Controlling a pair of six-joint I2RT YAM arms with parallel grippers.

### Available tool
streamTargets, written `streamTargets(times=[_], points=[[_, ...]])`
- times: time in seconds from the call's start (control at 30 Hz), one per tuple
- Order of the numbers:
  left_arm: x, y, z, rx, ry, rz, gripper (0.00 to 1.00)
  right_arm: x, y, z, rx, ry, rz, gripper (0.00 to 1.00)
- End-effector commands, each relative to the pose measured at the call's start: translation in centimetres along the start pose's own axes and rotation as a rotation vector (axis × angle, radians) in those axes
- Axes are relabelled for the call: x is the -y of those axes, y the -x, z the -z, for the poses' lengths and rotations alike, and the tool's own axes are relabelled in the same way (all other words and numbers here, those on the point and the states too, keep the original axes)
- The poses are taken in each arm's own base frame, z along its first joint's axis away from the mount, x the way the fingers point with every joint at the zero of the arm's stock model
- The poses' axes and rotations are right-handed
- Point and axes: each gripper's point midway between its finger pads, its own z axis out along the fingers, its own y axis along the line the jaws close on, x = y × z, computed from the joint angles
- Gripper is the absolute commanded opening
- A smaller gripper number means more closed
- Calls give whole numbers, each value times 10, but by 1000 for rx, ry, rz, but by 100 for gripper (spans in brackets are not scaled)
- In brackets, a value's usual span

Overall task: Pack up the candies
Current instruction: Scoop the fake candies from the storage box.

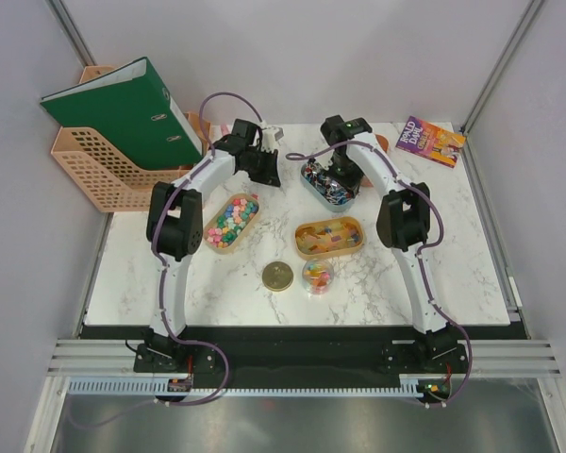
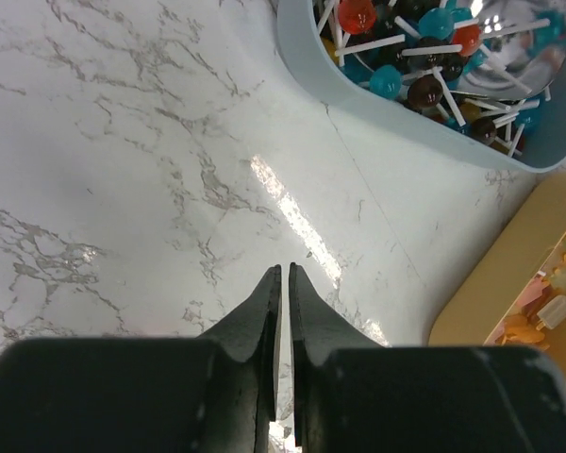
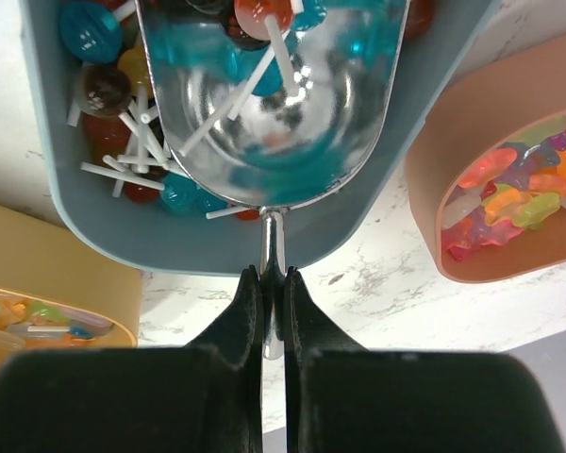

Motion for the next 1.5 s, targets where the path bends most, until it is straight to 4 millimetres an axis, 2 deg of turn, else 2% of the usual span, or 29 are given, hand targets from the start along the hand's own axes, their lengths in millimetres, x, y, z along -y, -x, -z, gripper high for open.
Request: streamTargets(times=[0.0, 0.3, 0.33, 0.5, 0.63, 0.83, 0.9, 1.2, 1.23, 1.3, 1.33, 1.37, 1.4, 1.43, 1.47], points=[[8, 15, 26, 39, 20, -67, 13, -40, 5, -11, 10, 182, -23, 0], [7, 7, 41, -3, 52, -119, 13, -41, 15, -14, 69, 183, -28, 0], [7, 6, 44, -5, 56, -125, 13, -40, 15, -20, 74, 170, -30, 0], [4, 3, 50, -23, 74, -143, 14, -34, 15, -14, 105, 159, -54, 0], [4, 5, 53, -20, 76, -150, 14, -25, 19, -5, 159, 152, -94, 0], [5, 6, 59, -32, 72, -168, 15, -11, 27, 28, 282, 130, -125, 0], [2, 8, 62, -30, 79, -166, 16, -6, 30, 34, 319, 104, -127, 0], [-1, 10, 74, -25, 103, -185, 17, -17, 21, 50, 418, 102, -146, 0], [0, 13, 78, -16, 104, -189, 17, -18, 23, 61, 452, 105, -142, 0], [1, 13, 81, -12, 109, -196, 18, -18, 23, 67, 484, 94, -137, 0], [3, 15, 86, -5, 113, -201, 18, -19, 23, 79, 510, 93, -122, 0], [3, 16, 88, -1, 117, -209, 18, -18, 20, 84, 514, 79, -81, 0], [1, 14, 89, -8, 132, -212, 20, -22, 10, 80, 490, 78, -56, 0], [0, 14, 92, -7, 147, -218, 22, -21, 2, 90, 497, 54, -29, 0], [-2, 15, 97, -3, 166, -228, 26, -23, -6, 91, 487, 46, 70, 0]])
